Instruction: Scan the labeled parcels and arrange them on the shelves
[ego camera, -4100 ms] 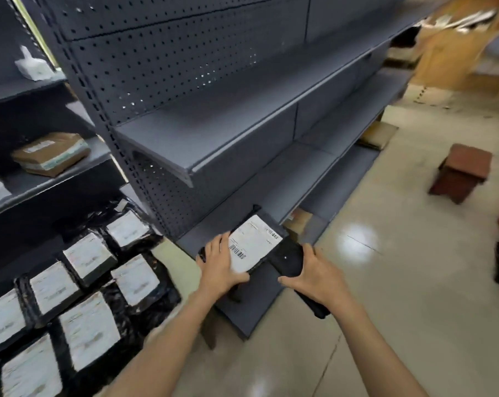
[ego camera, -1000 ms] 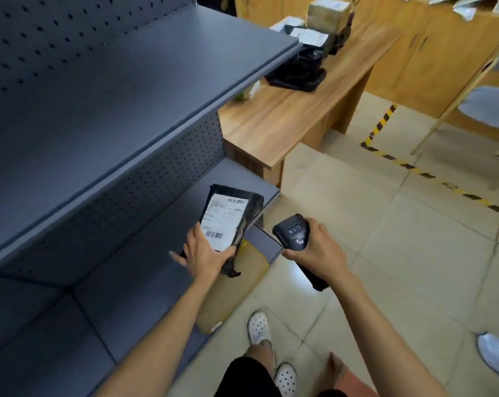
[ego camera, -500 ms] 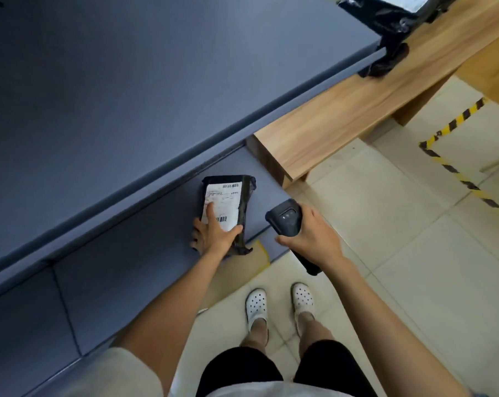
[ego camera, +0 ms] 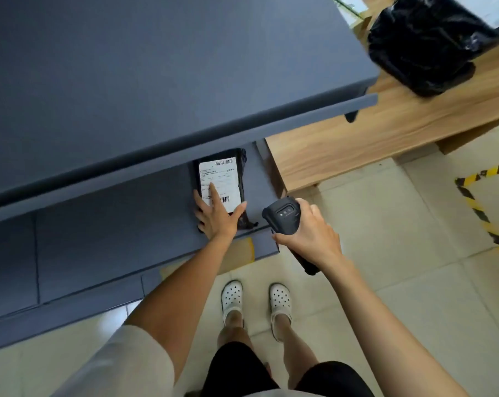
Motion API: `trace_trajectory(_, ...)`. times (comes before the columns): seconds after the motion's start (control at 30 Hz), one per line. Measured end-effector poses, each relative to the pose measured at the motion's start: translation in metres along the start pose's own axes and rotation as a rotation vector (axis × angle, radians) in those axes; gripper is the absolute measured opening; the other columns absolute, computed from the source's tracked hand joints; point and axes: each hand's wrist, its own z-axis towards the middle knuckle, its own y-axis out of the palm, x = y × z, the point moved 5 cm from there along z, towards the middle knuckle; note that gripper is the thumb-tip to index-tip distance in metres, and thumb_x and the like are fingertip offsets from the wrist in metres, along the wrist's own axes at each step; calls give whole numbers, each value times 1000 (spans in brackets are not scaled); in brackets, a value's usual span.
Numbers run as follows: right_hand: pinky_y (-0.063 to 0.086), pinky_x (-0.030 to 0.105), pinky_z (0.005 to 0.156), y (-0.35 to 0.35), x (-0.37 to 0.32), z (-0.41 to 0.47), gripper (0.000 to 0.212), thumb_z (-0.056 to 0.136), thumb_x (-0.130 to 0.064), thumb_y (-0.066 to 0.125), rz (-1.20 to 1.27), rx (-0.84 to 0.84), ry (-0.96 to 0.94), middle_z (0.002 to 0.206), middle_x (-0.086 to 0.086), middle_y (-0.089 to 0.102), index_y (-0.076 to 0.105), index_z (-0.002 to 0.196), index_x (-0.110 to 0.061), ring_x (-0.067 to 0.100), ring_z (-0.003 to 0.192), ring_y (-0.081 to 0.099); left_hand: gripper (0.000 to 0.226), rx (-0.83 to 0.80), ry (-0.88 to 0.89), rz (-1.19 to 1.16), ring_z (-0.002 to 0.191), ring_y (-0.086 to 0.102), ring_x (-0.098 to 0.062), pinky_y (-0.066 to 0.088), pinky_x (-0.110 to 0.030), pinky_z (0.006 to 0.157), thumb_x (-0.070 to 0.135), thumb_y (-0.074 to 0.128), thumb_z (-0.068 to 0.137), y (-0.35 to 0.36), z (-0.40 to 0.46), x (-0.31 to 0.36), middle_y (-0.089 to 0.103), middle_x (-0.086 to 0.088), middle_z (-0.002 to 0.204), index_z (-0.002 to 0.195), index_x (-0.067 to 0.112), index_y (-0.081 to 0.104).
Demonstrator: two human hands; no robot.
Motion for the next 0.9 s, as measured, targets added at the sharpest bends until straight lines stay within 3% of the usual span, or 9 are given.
trace_trajectory(0.13, 45, 41, 89, 1, -3, 3, 90, 73, -54, 76, -36, -36, -40, 132, 1, 45, 31, 148, -29, 31, 117, 56, 81, -8, 288, 156, 147, 1, -43, 28, -62, 110, 61, 56, 88, 6, -25, -17, -3, 1, 164, 154, 40, 15)
trace_trajectory(0.33, 44, 39, 85, 6, -13, -2, 87, 75, -51, 75, -79, -58, -99, 128, 0, 47, 32, 147, -28, 29, 114, 58, 76, -111, 275, 243, 147, -11, -42, 29, -59, 111, 61, 43, 94, 11, -17, -15, -13, 5, 164, 154, 42, 0)
trace_trajectory(0.47, 44, 38, 83, 11, -33, -9, 87, 75, -52, 75, -101, -76, -162, 128, 0, 48, 33, 146, -27, 29, 112, 59, 82, -258, 289, 154, 147, -16, -41, 12, -59, 119, 44, 52, 97, 8, -5, -15, -18, 6, 163, 156, 35, -5)
trace_trajectory(0.57, 46, 38, 82, 15, -51, -13, 85, 75, -50, 76, -111, -73, -207, 127, 0, 48, 35, 145, -24, 28, 110, 60, 85, -244, 351, 133, 149, -5, -39, 7, -56, 121, 38, 56, 96, -4, -4, -38, -9, 3, 164, 156, 30, -4)
trace_trajectory(0.67, 49, 40, 84, 29, -81, -21, 86, 76, -52, 76, -164, -96, -268, 131, 3, 48, 35, 144, -21, 29, 112, 60, 77, -100, 348, 102, 146, 21, -33, 19, -46, 119, 31, 59, 95, -40, -20, -83, 20, -9, 161, 157, 19, 14)
trace_trajectory(0.77, 51, 43, 86, 58, -129, -37, 93, 76, -57, 77, -244, -165, -359, 135, 6, 46, 31, 148, -20, 32, 117, 58, 67, 75, 196, 30, 134, 41, -32, 34, -43, 111, 25, 64, 92, -88, -41, -151, 43, -11, 148, 151, 16, 35)
trace_trajectory(0.9, 50, 43, 92, 112, -212, -73, 94, 73, -59, 79, -295, -261, -517, 138, 8, 47, 35, 146, -21, 32, 122, 56, 54, 229, 13, -69, 122, 54, -31, 47, -46, 98, 20, 66, 90, -163, -80, -254, 52, -6, 140, 142, 21, 49)
